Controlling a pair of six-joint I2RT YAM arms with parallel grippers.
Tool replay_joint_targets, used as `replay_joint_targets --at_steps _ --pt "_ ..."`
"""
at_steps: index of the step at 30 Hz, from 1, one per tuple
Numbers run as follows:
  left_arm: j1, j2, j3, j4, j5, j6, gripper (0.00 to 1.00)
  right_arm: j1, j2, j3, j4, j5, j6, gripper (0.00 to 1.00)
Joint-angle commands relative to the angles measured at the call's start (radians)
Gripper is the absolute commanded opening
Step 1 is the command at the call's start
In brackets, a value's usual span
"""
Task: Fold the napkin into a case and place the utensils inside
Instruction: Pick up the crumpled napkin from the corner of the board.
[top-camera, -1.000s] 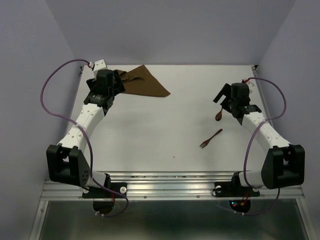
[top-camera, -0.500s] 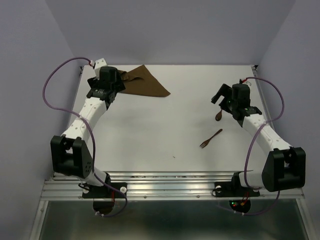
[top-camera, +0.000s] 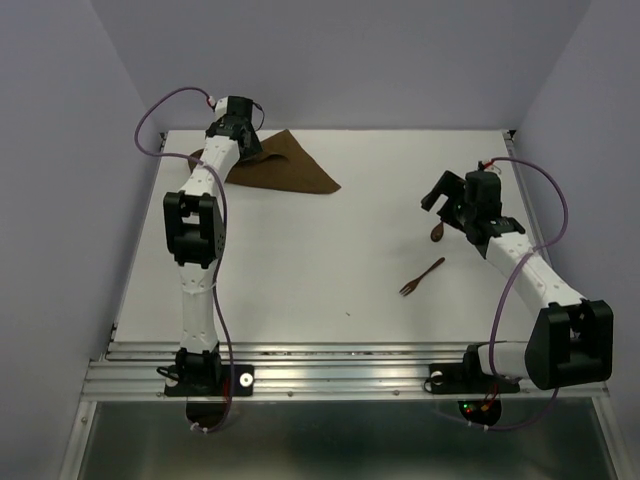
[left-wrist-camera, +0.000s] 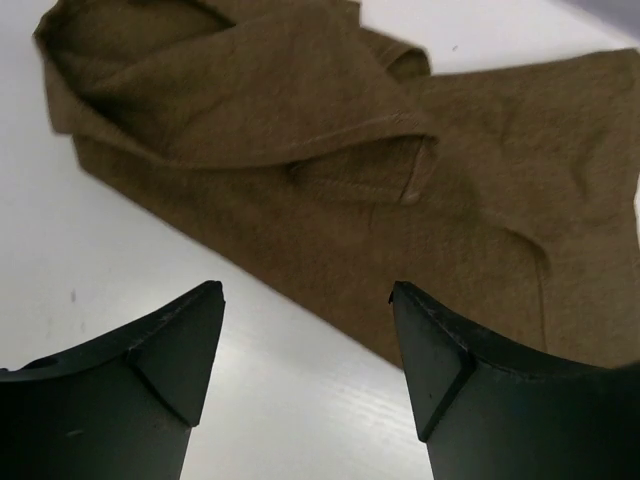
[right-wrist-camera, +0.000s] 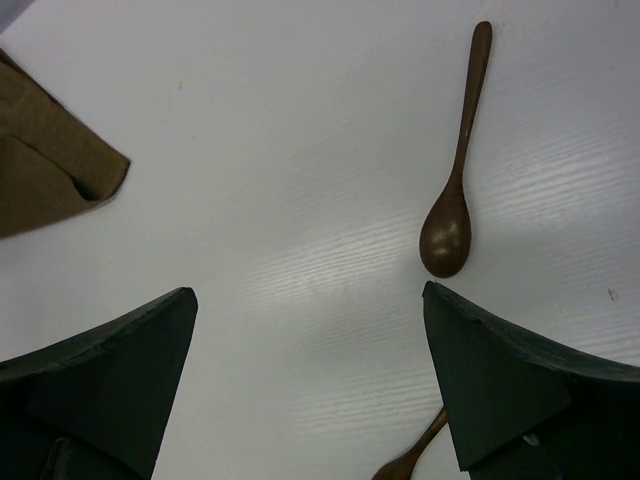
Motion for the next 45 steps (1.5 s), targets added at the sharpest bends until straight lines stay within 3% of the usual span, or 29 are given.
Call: replay_joint_targets --at_steps 1,9,14,25,30,45 --pt "0.002 0.078 0.21 -0.073 0.045 0.053 0.79 -0.003 -0.051 -0.014 0.006 -0.004 0.012 1.0" --pt "-0.024 0.164 0.211 0.096 0.031 0.182 0.8 -0.003 -0.033 -0.019 0.005 -0.032 0.036 1.0" --pt "-0.053 0.223 0.248 0.127 -0.077 0.238 0.81 -0.003 -0.021 -0.01 0.003 -0.056 0.055 1.0" --pt "-0.053 0.319 0.322 0.18 -0.16 0.269 0.79 -0.003 -0.01 -0.01 -0.002 -0.056 0.059 1.0" --pt "-0.049 0.315 0.331 0.199 -0.196 0.275 0.75 -0.003 -0.01 -0.031 0.0 -0.059 0.085 1.0" --pt "-0.047 0.249 0.28 0.252 -0.214 0.238 0.79 -0.003 0.016 -0.019 -0.003 -0.065 0.081 1.0"
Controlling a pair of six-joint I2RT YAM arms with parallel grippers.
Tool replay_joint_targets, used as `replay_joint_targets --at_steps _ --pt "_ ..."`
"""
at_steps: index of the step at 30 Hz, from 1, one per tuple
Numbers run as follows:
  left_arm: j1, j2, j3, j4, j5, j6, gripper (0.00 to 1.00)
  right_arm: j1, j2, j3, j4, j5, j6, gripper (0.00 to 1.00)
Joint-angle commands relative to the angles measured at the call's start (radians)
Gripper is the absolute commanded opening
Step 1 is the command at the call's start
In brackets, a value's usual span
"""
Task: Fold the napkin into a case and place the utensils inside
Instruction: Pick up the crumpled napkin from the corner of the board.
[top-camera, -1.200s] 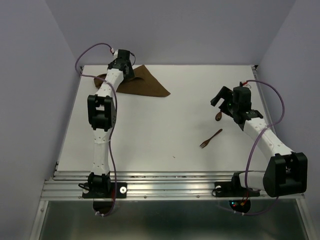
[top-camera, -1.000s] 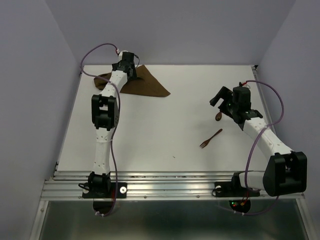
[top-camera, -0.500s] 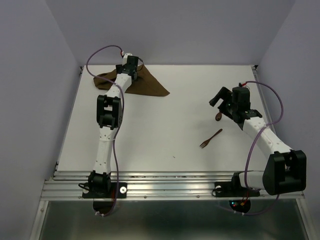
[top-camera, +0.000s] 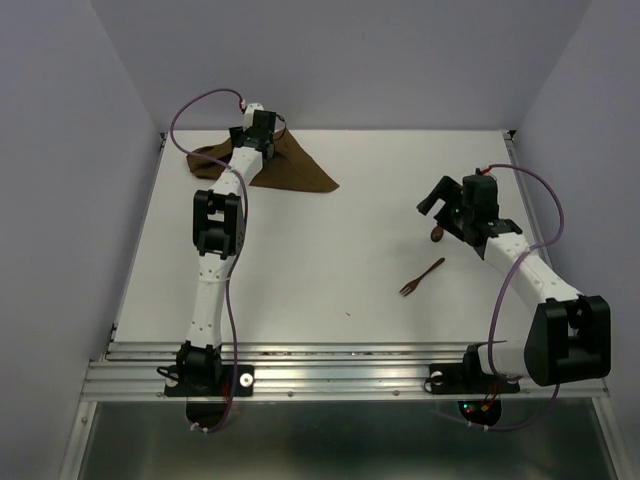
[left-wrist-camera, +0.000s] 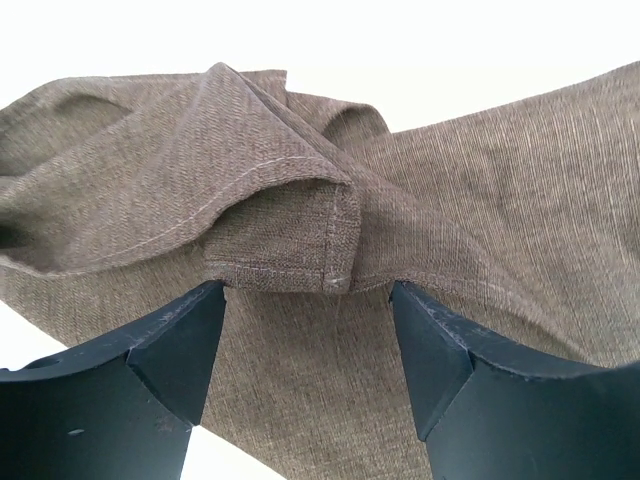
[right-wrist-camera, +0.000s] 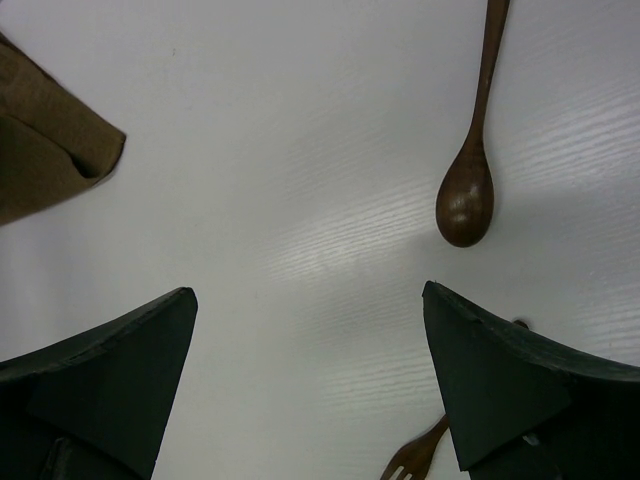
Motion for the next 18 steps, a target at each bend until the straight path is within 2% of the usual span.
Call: replay_joint_targets --at_steps 1,4,18 --pt "0.008 -0.102 0.007 0.056 -0.064 -0.009 0.77 -0.003 0.009 0.006 0.012 -0.015 0.008 1.0" --pt "0.008 -0.116 -0.006 0.075 -0.084 -0.009 0.75 -0.003 0.015 0.006 0.012 -0.018 0.009 1.0" --pt "0.008 -0.126 -0.028 0.085 -0.08 -0.038 0.75 -0.003 0.043 0.029 0.009 -0.024 0.011 1.0"
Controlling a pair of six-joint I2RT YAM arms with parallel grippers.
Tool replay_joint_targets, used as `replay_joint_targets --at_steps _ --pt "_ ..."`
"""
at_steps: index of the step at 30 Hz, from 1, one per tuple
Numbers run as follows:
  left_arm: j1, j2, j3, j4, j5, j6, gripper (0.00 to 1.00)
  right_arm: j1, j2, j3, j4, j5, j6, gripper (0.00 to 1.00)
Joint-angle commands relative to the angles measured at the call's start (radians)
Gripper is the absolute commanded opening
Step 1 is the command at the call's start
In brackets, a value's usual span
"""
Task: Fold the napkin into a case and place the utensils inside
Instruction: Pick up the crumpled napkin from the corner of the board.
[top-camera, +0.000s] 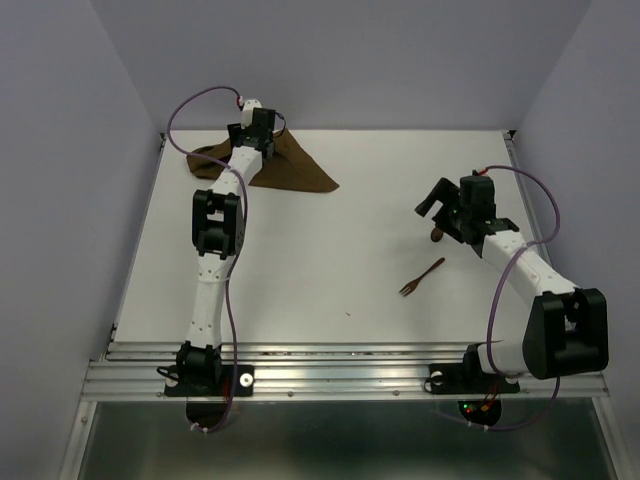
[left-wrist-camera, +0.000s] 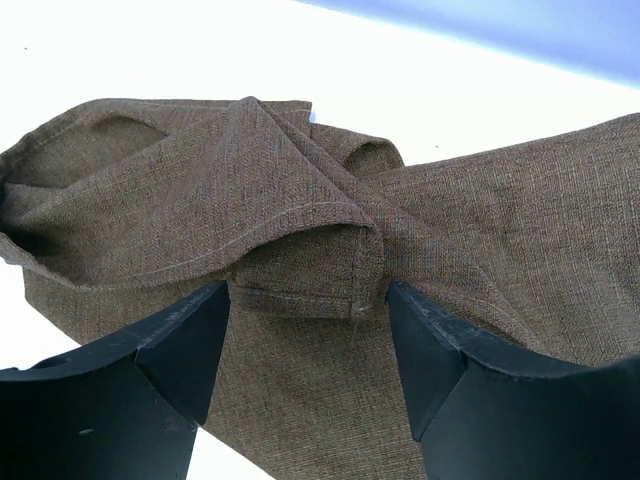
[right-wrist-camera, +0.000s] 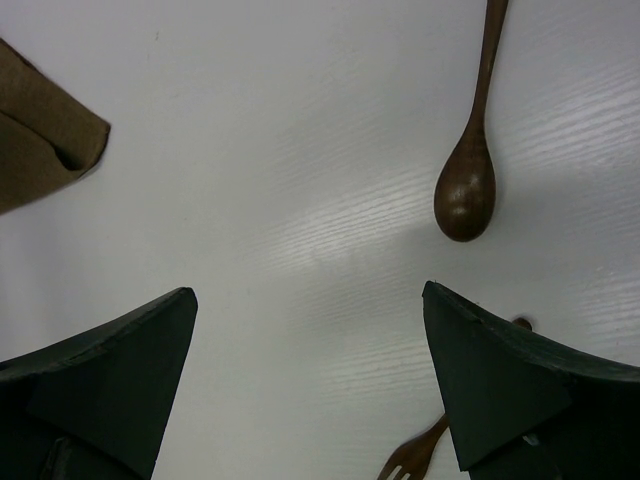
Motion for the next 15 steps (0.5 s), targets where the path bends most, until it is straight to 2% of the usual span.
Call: replay_joint_targets --at_steps 1,4,9,15 --pt "0.008 -0.125 -0.039 0.049 -0.018 -0.033 0.75 -0.003 0.009 0.027 0.009 -0.009 0.009 1.0" --pt "0.011 -0.154 -0.077 0.1 -0.001 -0.03 0.78 -0.003 0.02 0.032 0.009 -0.011 0.012 1.0" --pt "0.019 -0.064 0.059 0.042 -0.005 -0.029 0.79 -0.003 0.041 0.041 0.01 -0.014 0.015 1.0" --pt "0.023 -0.039 0.067 0.075 0.002 -0.023 0.78 -0.003 0.066 0.056 0.01 -0.014 0.012 1.0"
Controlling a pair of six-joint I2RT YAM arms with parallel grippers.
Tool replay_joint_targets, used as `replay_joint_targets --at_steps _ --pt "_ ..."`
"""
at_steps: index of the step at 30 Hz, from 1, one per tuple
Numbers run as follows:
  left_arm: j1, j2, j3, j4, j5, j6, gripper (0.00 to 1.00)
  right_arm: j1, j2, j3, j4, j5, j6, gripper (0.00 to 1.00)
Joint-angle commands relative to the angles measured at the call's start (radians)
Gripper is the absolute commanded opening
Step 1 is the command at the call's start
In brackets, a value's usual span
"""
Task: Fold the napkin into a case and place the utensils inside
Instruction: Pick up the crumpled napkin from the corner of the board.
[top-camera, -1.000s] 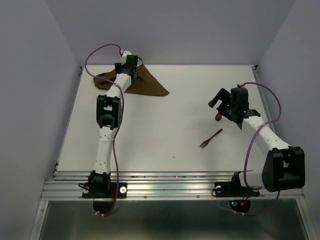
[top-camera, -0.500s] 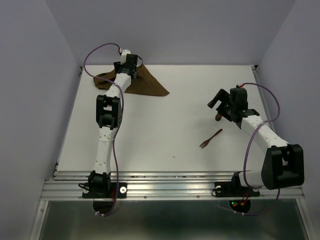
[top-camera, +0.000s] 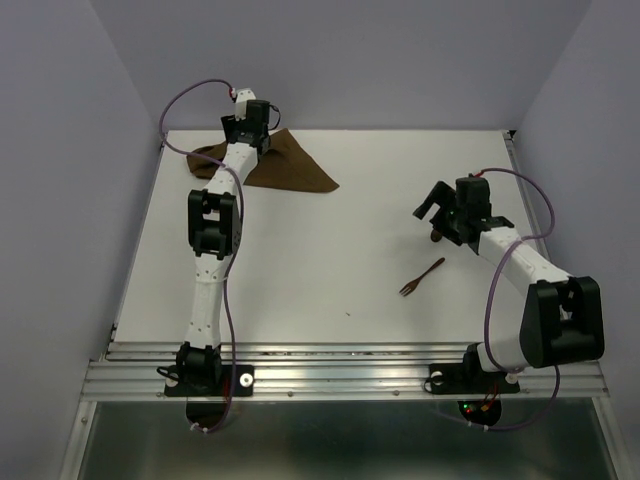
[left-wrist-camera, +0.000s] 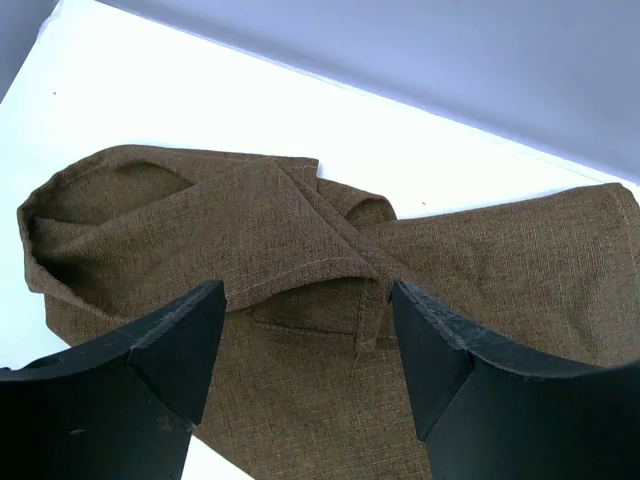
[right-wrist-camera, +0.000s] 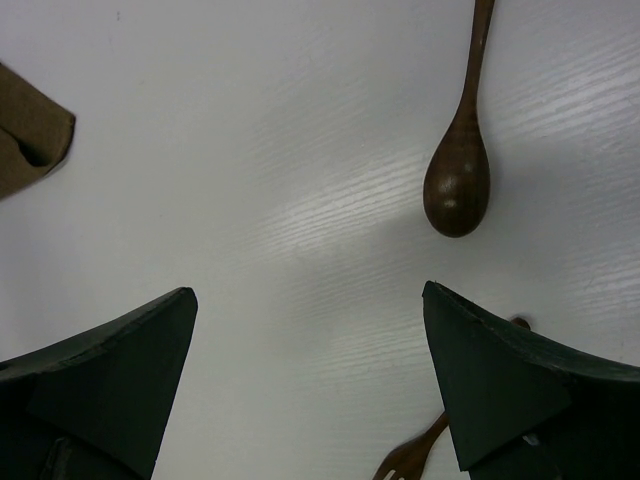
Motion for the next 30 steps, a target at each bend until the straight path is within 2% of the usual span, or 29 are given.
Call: replay_joint_targets --at_steps 1,9,13,15,20,24,30 --pt "0.01 -0.003 0.062 0.031 -0.012 0.002 0.78 -0.003 0.015 0.056 0.01 -0.009 0.004 1.0" --pt "0.008 -0.015 0.044 0.022 0.025 0.003 0.78 -0.003 0.041 0.072 0.012 -0.008 0.004 1.0" --pt "0.007 -0.038 -0.011 0.008 0.015 -0.02 0.78 -0.003 0.049 0.075 0.013 -0.009 0.007 1.0" --pt "0.007 -0.046 -0.02 -0.007 0.015 -0.038 0.72 -0.003 0.053 0.073 0.018 -0.008 0.009 1.0" --pt "0.005 -0.023 0.015 -0.042 0.018 -0.05 0.71 -0.003 0.064 0.076 0.021 -0.045 0.013 1.0" --pt "0.005 0.008 0.078 -0.081 0.022 -0.05 0.75 -0.003 0.058 0.075 0.021 -0.043 0.012 1.0" --pt "0.007 0.017 0.089 -0.096 0.046 -0.04 0.8 -0.003 0.062 0.079 0.021 -0.045 0.01 1.0"
